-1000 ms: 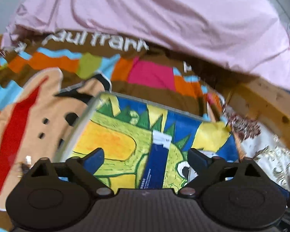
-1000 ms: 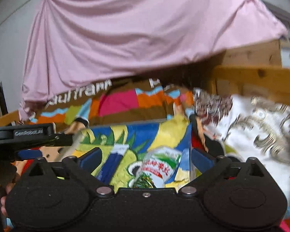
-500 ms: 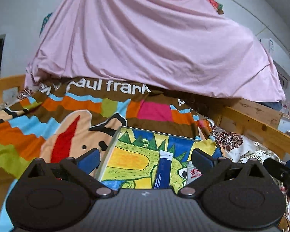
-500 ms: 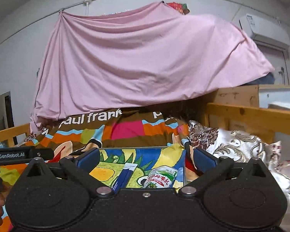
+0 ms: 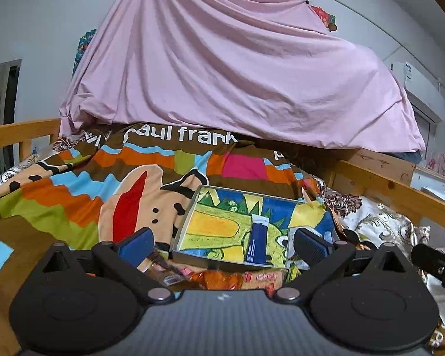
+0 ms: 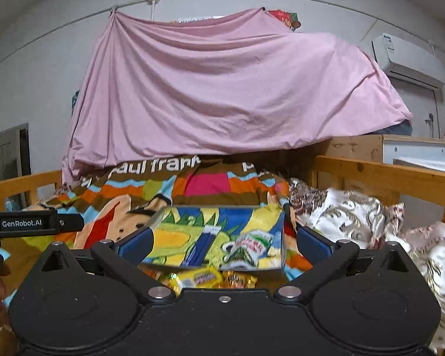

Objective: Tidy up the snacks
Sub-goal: 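Open both tools and lift them away from the tray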

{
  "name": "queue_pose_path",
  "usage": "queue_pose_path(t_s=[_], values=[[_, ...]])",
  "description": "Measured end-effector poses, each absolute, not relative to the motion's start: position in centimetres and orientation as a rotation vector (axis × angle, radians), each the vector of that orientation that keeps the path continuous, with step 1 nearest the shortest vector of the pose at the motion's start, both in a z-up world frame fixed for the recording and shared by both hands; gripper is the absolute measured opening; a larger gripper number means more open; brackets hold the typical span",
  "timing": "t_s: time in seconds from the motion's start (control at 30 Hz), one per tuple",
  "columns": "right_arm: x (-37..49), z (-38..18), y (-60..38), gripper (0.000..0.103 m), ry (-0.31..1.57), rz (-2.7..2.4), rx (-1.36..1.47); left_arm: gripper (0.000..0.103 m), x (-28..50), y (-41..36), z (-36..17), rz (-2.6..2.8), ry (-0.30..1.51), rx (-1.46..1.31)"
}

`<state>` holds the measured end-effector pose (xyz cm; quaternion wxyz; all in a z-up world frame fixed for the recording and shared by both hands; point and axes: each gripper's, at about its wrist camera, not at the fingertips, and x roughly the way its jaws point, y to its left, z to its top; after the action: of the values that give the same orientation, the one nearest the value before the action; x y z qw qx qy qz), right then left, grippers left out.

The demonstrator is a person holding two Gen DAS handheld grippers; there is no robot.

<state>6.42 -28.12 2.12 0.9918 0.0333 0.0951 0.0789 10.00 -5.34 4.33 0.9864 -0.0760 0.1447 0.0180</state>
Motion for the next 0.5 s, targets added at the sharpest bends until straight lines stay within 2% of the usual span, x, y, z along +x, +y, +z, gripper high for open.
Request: queue_pose_path(t_s=[0.5], values=[[5.4,-0.3,-26.4,0.102,0.365,0.182,0.055,0.103,5.8,-4.2,1.4,0.028,0.366,-0.070]])
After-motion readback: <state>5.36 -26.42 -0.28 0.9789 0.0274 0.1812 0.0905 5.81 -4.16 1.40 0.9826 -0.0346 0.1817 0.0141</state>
